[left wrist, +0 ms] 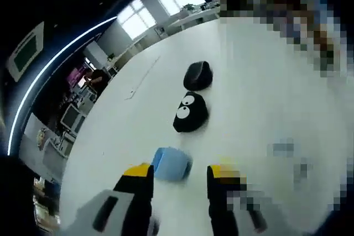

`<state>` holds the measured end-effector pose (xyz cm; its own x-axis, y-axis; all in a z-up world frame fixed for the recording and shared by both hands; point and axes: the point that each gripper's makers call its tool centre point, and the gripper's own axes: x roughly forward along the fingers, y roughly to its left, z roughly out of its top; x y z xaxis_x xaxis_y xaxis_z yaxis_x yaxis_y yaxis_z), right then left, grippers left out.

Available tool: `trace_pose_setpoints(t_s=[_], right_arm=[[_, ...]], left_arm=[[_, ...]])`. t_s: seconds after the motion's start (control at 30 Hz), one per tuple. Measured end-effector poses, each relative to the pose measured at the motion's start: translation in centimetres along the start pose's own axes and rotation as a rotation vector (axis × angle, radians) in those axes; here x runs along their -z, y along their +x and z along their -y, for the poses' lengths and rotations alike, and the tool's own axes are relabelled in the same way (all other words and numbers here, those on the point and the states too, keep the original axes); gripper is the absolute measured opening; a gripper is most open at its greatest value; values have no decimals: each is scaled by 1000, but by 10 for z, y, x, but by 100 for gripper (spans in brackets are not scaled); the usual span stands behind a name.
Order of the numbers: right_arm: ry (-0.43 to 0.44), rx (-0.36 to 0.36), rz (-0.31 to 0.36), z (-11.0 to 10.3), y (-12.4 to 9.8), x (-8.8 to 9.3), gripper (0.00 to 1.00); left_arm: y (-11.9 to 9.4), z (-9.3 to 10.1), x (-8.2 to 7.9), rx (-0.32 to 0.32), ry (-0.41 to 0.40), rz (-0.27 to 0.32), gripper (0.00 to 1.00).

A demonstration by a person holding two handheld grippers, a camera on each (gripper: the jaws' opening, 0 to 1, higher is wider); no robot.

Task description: Pick up the earbuds from the table and place the earbuds into the earbud case

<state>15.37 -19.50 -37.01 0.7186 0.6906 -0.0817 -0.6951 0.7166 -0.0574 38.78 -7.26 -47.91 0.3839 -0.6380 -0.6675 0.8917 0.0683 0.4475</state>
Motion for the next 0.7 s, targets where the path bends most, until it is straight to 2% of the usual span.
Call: trace_pose_setpoints(t_s=[0.07, 0.2, 0.27, 0.43, 0.53, 0.6, 0.7], right_arm=[[-2, 0, 0, -1, -1, 0, 47], [-10, -6, 18, -5, -4, -8, 47], [-8, -10, 25, -6, -4, -9, 47], [-4, -10, 17, -4, -4, -6, 47], [-3, -9, 18, -3, -4, -6, 47], [-3, -9, 21, -3, -5, -7, 47], [6, -12, 26, -2, -6, -7, 47]], left_arm=[[3, -4, 0, 1, 2, -7, 35], [9, -13, 9, -10, 45, -71, 34], [13, -11, 16, 2, 70, -106, 34], [22, -11, 21, -6, 120, -139, 32], [24, -10, 19, -14, 134, -133, 27], [26, -11, 17, -39, 108, -108, 25], [25, -8, 16, -38, 96, -89, 25]])
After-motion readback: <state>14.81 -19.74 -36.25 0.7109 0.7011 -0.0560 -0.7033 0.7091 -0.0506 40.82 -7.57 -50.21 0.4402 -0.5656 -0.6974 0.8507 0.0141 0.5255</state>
